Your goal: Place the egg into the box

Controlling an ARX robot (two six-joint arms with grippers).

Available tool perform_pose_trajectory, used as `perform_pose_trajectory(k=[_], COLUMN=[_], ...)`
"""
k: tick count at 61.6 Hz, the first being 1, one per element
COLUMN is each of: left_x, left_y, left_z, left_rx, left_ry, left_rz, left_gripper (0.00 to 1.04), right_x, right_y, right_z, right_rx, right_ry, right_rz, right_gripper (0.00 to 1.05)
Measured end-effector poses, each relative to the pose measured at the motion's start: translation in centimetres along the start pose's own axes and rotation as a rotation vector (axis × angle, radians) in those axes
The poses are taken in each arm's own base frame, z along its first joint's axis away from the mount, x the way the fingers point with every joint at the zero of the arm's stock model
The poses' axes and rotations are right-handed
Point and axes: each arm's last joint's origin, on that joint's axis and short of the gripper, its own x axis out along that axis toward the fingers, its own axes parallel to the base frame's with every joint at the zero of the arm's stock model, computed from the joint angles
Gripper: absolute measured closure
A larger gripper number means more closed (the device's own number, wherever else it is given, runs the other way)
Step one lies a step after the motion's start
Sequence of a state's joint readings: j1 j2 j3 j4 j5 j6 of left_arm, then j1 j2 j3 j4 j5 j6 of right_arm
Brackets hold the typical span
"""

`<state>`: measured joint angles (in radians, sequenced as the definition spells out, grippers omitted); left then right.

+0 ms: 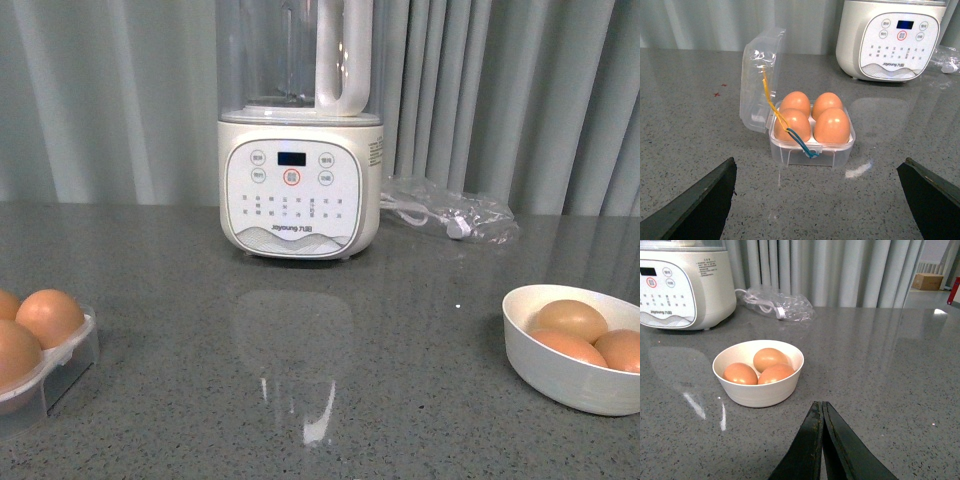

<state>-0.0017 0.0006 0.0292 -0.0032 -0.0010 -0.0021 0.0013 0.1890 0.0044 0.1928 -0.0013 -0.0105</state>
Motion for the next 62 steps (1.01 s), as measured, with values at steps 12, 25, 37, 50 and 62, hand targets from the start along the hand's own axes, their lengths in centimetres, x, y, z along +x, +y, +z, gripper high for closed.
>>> perform_pose_trajectory(k=[12,25,37,50,62], left_x=[0.0,0.0,0.0,0.0,0.0], left_y=[0.0,0.0,0.0,0.0,0.0], left_z=[0.0,0.0,0.0,0.0,0.0], left_rx=[0.000,0.000,0.000,0.000,0.000], left_ry=[0.000,0.000,0.000,0.000,0.000], left_rz=[0.000,0.000,0.000,0.000,0.000], left_gripper=[0.07,0.07,0.07,0.07,0.07], right_x=[-1.1,-1.2,-1.2,-1.2,-1.2], right_y=[0.0,0.0,0.0,0.0,0.0], right_z=[-0.2,-0.3,-0.3,-0.3,-0.3], right_rx=[0.000,0.000,0.000,0.000,0.000], right_ry=[0.003,0.007,0.007,0.007,0.007], right_rz=[0.000,0.000,0.000,0.000,0.000], right_gripper=[1.01,1.01,1.01,0.68,0.34])
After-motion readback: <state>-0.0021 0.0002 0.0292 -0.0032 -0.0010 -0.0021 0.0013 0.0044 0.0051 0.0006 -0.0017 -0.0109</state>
